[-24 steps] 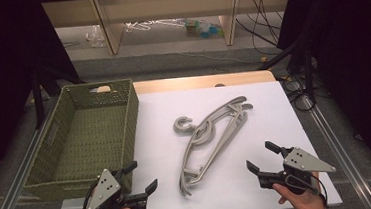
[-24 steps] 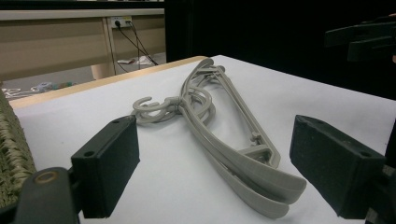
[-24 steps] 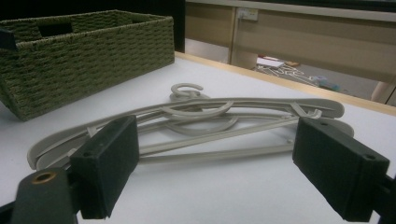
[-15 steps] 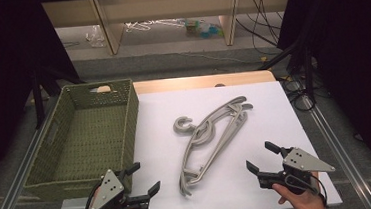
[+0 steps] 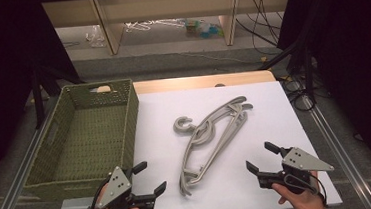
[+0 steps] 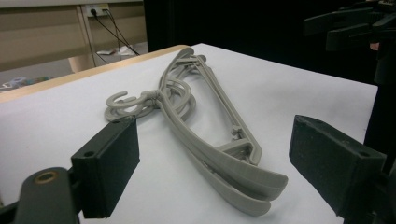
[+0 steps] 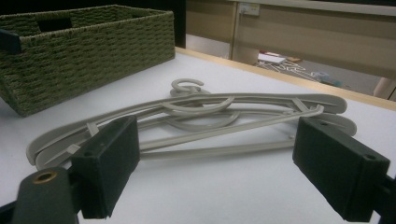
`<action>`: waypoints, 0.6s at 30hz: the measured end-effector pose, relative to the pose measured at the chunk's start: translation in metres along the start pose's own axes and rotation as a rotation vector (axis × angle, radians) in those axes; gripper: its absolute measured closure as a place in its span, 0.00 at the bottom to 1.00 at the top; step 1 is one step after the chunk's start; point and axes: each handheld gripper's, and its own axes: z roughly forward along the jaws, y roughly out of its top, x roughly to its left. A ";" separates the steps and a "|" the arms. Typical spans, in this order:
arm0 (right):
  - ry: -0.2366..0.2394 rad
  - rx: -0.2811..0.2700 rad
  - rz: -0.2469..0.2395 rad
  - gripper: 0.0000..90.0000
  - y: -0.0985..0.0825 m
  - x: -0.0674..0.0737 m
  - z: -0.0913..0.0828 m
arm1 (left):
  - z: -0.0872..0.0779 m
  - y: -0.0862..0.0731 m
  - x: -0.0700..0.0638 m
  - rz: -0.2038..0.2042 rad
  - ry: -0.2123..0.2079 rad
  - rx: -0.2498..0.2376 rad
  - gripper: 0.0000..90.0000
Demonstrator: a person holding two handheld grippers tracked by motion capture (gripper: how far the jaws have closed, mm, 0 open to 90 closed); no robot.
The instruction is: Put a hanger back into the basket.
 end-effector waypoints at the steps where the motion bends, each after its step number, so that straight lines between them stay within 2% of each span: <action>1: 0.006 -0.001 -0.002 0.17 0.000 0.000 0.000 | 0.004 0.003 0.000 -0.009 0.000 0.016 0.18; 4: 0.003 0.013 -0.001 0.17 0.000 0.000 0.000 | 0.014 0.006 -0.003 -0.044 -0.009 0.045 0.19; 5: 0.009 0.008 0.000 0.17 -0.001 0.000 0.001 | 0.017 0.007 -0.003 -0.036 -0.013 0.061 0.19; 6: 0.009 0.009 0.001 0.17 -0.001 -0.001 0.001 | 0.021 0.009 -0.005 -0.057 -0.008 0.083 0.19; 8: 0.011 0.007 -0.001 0.17 -0.001 -0.001 0.001 | 0.030 0.012 -0.005 -0.057 -0.010 0.134 0.20; 10: 0.012 0.005 0.003 0.17 -0.001 -0.001 0.001 | 0.038 0.016 -0.005 -0.068 -0.010 0.159 0.20; 13: 0.009 0.010 -0.002 0.17 -0.001 -0.001 0.001 | 0.050 0.022 -0.001 -0.085 0.003 0.210 0.21; 14: 0.011 -0.009 0.000 0.17 -0.001 -0.001 0.002 | 0.053 0.024 0.002 -0.083 0.002 0.223 0.22; 16: 0.009 0.007 -0.002 0.18 -0.001 -0.001 0.001 | 0.061 0.028 0.006 -0.114 0.001 0.254 0.23; 18: 0.011 0.010 0.002 0.17 -0.001 -0.001 0.002 | 0.068 0.033 0.012 -0.103 0.006 0.280 0.26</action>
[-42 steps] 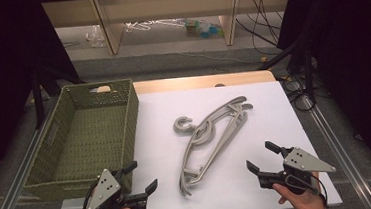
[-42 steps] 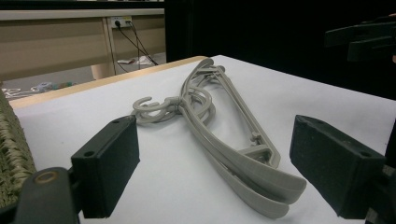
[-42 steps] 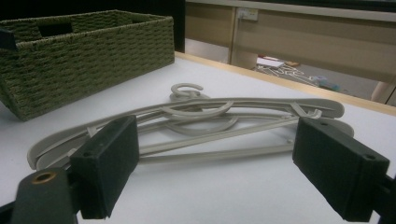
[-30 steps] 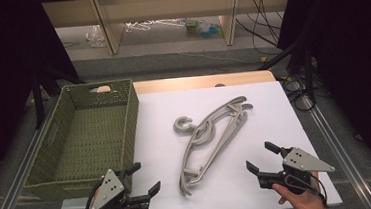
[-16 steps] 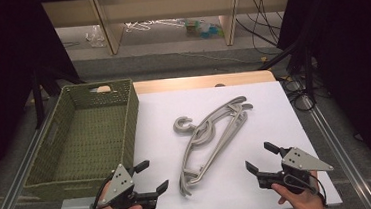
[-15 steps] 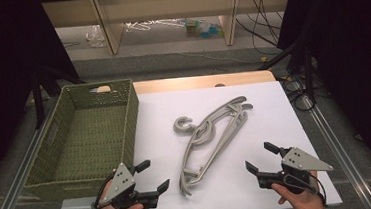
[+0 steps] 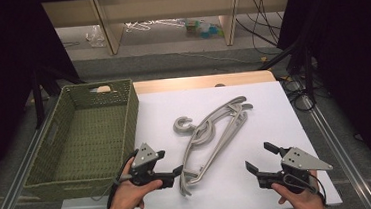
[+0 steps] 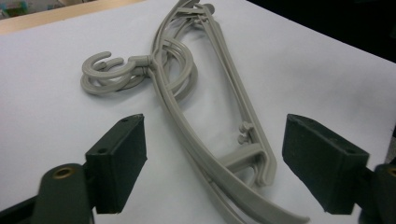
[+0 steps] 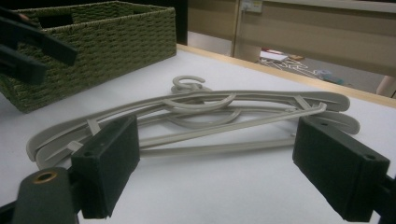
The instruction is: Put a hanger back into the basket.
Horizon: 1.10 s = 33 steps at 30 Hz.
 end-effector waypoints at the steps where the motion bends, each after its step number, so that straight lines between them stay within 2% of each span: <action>1: 0.000 0.000 0.001 0.17 0.000 0.000 0.000 | 0.004 0.003 0.003 0.003 0.005 0.015 0.26; 3: -0.004 -0.002 -0.006 0.18 0.000 -0.001 0.000 | 0.012 0.009 0.009 -0.003 0.014 0.033 0.28; 6: 0.001 0.008 0.000 0.18 0.000 0.000 0.000 | 0.026 0.016 0.017 -0.021 0.011 0.101 0.31; 8: 0.005 0.007 0.001 0.18 0.000 0.000 0.001 | 0.037 0.018 0.020 -0.053 0.016 0.113 0.35; 9: 0.004 0.035 -0.008 0.18 0.001 -0.001 -0.001 | 0.042 0.019 0.022 -0.055 0.012 0.129 0.36; 10: 0.003 0.035 -0.010 0.18 0.000 -0.001 -0.001 | 0.048 0.020 0.023 -0.060 0.014 0.144 0.37; 11: 0.015 0.001 -0.001 0.18 -0.001 -0.001 0.002 | 0.053 0.020 0.024 -0.062 0.015 0.157 0.39; 13: 0.005 0.006 -0.004 0.18 -0.001 -0.001 0.002 | 0.063 0.021 0.025 -0.063 0.022 0.182 0.39; 15: 0.006 0.009 0.000 0.17 -0.001 -0.001 0.002 | 0.072 0.022 0.026 -0.051 0.031 0.209 0.43; 18: 0.007 0.008 0.000 0.18 -0.001 -0.001 0.002 | 0.083 0.024 0.025 -0.005 0.061 0.240 0.45; 23: 0.013 0.010 0.000 0.18 -0.001 -0.001 0.002 | 0.098 0.027 0.026 -0.013 0.065 0.266 0.49; 25: 0.014 0.013 0.001 0.18 -0.001 -0.001 0.002 | 0.103 0.028 0.026 0.006 0.070 0.281 0.51; 28: 0.025 0.010 0.008 0.18 -0.001 0.000 0.003 | 0.112 0.028 0.028 0.012 0.078 0.302 0.55; 30: 0.024 0.011 0.008 0.18 -0.001 0.000 0.003 | 0.118 0.028 0.029 -0.003 0.087 0.305 0.56; 33: 0.026 0.012 0.008 0.18 -0.001 -0.001 0.003 | 0.124 0.029 0.031 0.011 0.088 0.322 0.60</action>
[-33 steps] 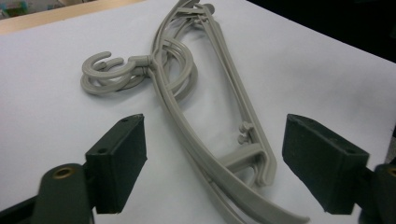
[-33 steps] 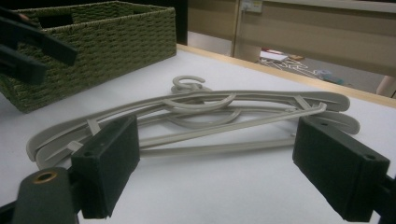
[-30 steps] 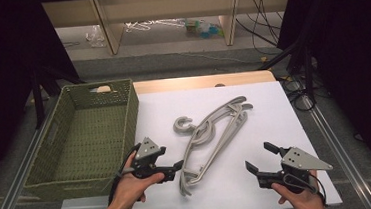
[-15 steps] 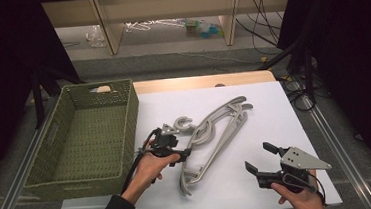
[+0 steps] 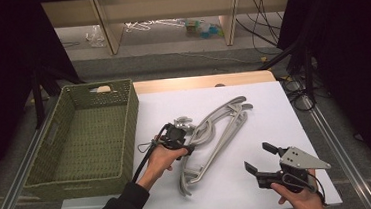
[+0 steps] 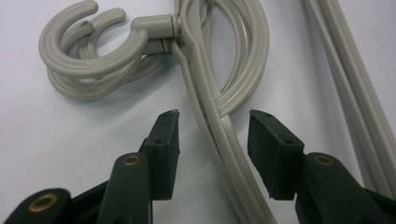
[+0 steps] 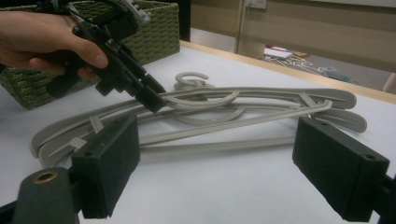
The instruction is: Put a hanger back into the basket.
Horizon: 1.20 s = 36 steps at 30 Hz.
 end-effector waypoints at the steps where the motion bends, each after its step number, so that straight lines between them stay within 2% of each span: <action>1: -0.002 0.000 0.000 0.18 0.000 0.000 0.000 | 0.002 0.000 0.000 -0.009 -0.004 0.004 0.63; 2: 0.001 -0.007 0.001 0.18 0.000 0.000 0.001 | 0.004 0.000 0.001 -0.013 -0.011 0.021 0.64; 3: 0.004 -0.005 0.000 0.18 0.000 0.000 0.001 | 0.004 0.001 0.003 -0.001 -0.026 0.059 0.64; 4: 0.001 -0.003 -0.001 0.18 -0.001 0.000 0.001 | 0.006 0.001 0.003 -0.016 -0.030 0.050 0.65; 5: 0.002 -0.002 -0.003 0.18 0.000 0.000 0.001 | 0.006 0.001 0.004 -0.013 -0.042 0.054 0.69; 7: 0.001 0.000 0.002 0.18 0.000 0.000 0.001 | 0.006 0.001 0.003 -0.011 -0.023 0.041 0.73; 9: 0.003 -0.003 -0.001 0.18 0.000 0.000 0.001 | 0.006 0.000 0.003 -0.041 -0.012 0.008 0.79; 10: 0.003 -0.002 -0.001 0.18 0.000 0.000 0.001 | 0.003 0.001 0.006 -0.046 -0.025 0.022 0.82; 11: 0.003 -0.003 -0.001 0.18 0.000 0.000 0.001 | 0.003 0.001 0.007 -0.070 -0.035 0.017 0.83; 15: -0.006 0.019 -0.007 0.18 0.000 0.000 0.000 | 0.002 0.001 0.006 -0.081 -0.029 -0.004 0.84; 16: -0.006 0.019 -0.008 0.18 0.000 0.000 0.000 | 0.001 0.002 0.007 -0.066 -0.027 0.010 0.84; 17: -0.009 0.011 -0.008 0.18 0.000 0.000 0.000 | 0.001 0.002 0.007 -0.089 -0.023 -0.005 0.84; 21: -0.004 0.012 -0.007 0.18 0.000 0.000 0.001 | -0.002 0.003 0.010 -0.093 -0.026 -0.024 0.85; 23: -0.007 0.015 -0.006 0.18 0.000 0.000 0.001 | -0.007 0.003 0.011 -0.114 -0.033 -0.046 0.86; 26: -0.004 0.012 -0.013 0.18 0.000 0.000 0.001 | -0.011 0.004 0.009 -0.141 -0.023 -0.099 0.88; 30: -0.005 0.012 -0.014 0.18 0.000 0.000 0.001 | -0.015 0.004 0.011 -0.142 -0.044 -0.123 0.90; 32: -0.006 0.012 -0.014 0.18 0.000 0.000 0.001 | -0.017 0.004 0.011 -0.130 -0.033 -0.127 0.90; 34: -0.005 0.012 -0.015 0.18 0.000 0.000 0.001 | -0.018 0.004 0.012 -0.141 -0.042 -0.139 0.90; 36: -0.005 0.014 -0.016 0.18 0.000 0.000 0.001 | -0.021 0.004 0.014 -0.138 -0.033 -0.143 0.90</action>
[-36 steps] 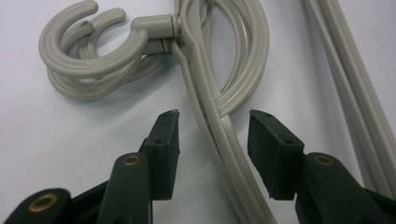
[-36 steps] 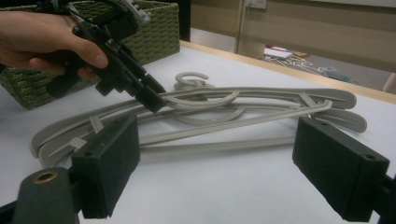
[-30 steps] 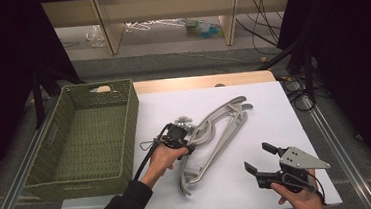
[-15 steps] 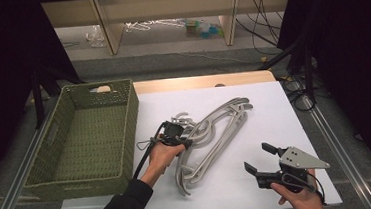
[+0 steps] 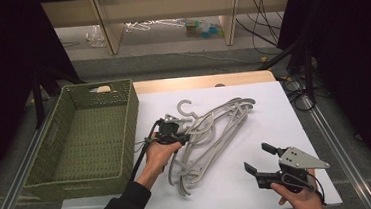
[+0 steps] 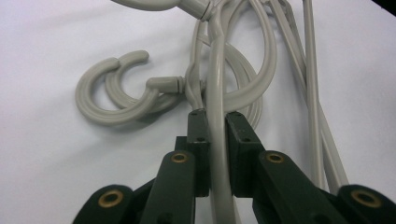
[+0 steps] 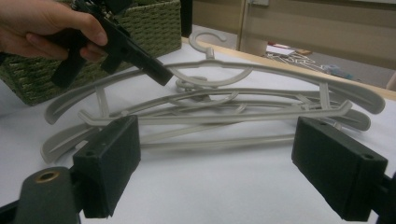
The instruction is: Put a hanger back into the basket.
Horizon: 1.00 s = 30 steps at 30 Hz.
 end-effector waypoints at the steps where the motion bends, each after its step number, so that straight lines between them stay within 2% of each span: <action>1: -0.002 0.002 0.005 0.18 0.000 0.000 0.000 | -0.001 0.000 0.000 0.001 0.004 -0.003 0.90; 8: 0.008 0.002 0.010 0.18 0.000 0.000 0.000 | -0.015 0.006 0.000 -0.006 0.004 -0.048 0.90; 9: 0.007 0.003 0.010 0.18 0.000 0.000 0.000 | -0.019 0.007 0.000 0.003 0.008 -0.049 0.90; 11: 0.007 -0.002 -0.001 0.18 0.000 0.000 0.000 | -0.024 0.010 -0.002 -0.024 0.000 -0.087 0.90; 12: 0.007 -0.003 -0.001 0.18 0.000 0.000 0.000 | -0.027 0.012 -0.003 -0.025 0.001 -0.099 0.90; 15: 0.009 0.002 0.009 0.18 0.000 0.000 0.000 | -0.038 0.017 -0.010 -0.003 0.002 -0.135 0.90; 17: 0.009 0.001 0.009 0.18 0.000 0.000 0.000 | -0.045 0.020 -0.015 0.010 -0.016 -0.150 0.90; 18: 0.010 -0.002 0.011 0.18 0.000 0.000 0.000 | -0.047 0.021 -0.017 0.003 -0.020 -0.169 0.90; 22: 0.007 0.003 0.002 0.18 0.000 0.000 0.000 | -0.059 0.028 -0.021 0.044 -0.002 -0.180 0.90; 26: 0.002 0.010 0.004 0.18 0.000 -0.001 0.000 | -0.073 0.034 -0.020 0.055 -0.002 -0.197 0.90; 27: 0.003 0.010 0.004 0.18 0.000 -0.001 -0.001 | -0.077 0.035 -0.020 0.059 0.004 -0.202 0.90; 28: 0.003 0.009 0.004 0.18 0.000 -0.001 -0.001 | -0.082 0.036 -0.018 0.081 0.014 -0.194 0.90; 29: 0.002 0.007 0.005 0.18 0.000 -0.001 -0.001 | -0.085 0.036 -0.017 0.069 0.016 -0.202 0.90; 30: 0.002 0.008 0.007 0.18 0.000 -0.001 -0.001 | -0.090 0.037 -0.016 0.083 0.021 -0.195 0.90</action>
